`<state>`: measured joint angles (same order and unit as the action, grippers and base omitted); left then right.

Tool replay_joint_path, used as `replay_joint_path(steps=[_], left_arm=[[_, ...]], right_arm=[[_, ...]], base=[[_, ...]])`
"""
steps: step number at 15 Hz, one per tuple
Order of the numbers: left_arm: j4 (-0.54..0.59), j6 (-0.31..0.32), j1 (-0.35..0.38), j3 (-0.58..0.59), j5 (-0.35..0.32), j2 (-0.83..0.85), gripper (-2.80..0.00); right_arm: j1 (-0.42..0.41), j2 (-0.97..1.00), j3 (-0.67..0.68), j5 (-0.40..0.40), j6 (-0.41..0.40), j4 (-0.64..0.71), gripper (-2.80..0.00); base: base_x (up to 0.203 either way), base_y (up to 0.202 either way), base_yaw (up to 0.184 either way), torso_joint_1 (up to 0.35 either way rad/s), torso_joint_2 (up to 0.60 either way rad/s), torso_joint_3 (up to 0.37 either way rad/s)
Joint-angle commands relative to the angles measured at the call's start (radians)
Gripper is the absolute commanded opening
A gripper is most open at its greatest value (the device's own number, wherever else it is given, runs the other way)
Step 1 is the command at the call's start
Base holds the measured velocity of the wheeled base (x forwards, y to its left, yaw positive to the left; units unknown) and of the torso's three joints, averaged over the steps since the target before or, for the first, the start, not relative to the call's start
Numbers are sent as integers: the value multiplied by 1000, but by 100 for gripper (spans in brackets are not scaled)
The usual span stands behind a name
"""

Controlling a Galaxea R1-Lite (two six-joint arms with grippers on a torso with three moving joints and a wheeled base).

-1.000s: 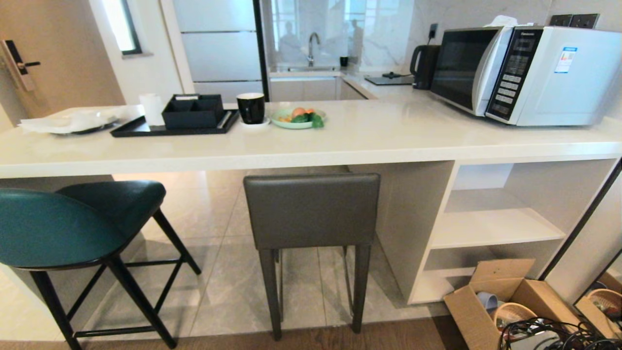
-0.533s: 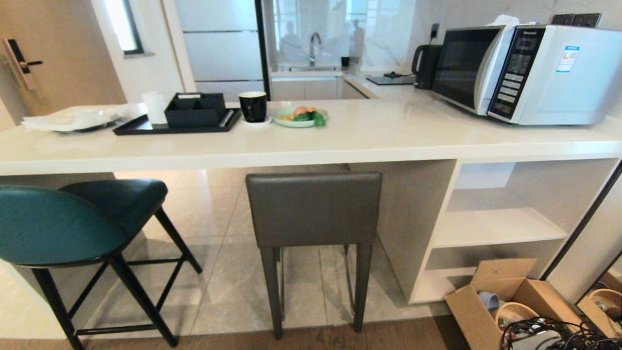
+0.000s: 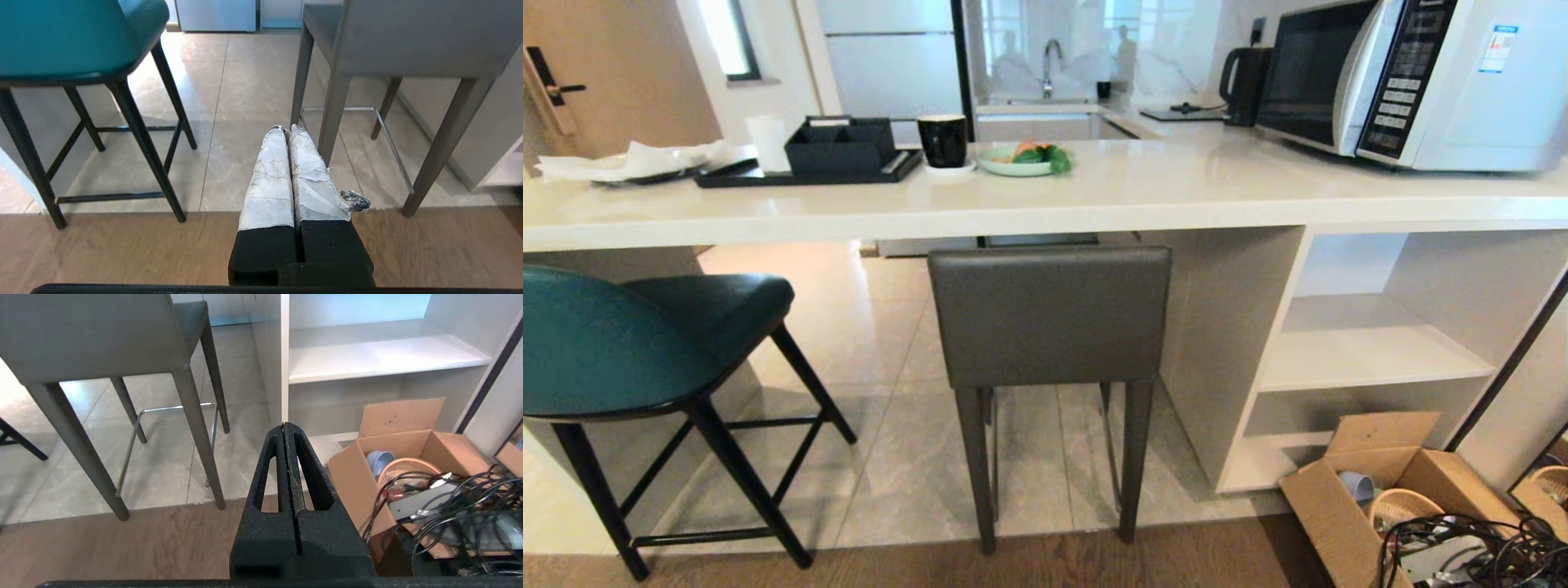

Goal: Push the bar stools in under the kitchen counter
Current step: Pull the gray chair out from under the dining table

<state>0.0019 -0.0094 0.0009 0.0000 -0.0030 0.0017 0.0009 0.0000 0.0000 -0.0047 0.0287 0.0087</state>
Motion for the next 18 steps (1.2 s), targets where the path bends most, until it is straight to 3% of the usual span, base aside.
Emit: replay_joint_path(steps=[1, 9, 18], left_arm=[[-2, 0, 1, 0, 0, 0, -280], [-2, 0, 1, 0, 0, 0, -280], [-2, -1, 1, 0, 0, 0, -280]], right_arm=[[1, 2, 2, 0, 0, 0, -280], [1, 2, 0, 0, 0, 0, -280], [1, 2, 1, 0, 0, 0, -280]], base=[[0, 0, 0, -97, 278, 175], [0, 0, 0, -12, 41, 26], [184, 0, 1, 0, 3, 5]])
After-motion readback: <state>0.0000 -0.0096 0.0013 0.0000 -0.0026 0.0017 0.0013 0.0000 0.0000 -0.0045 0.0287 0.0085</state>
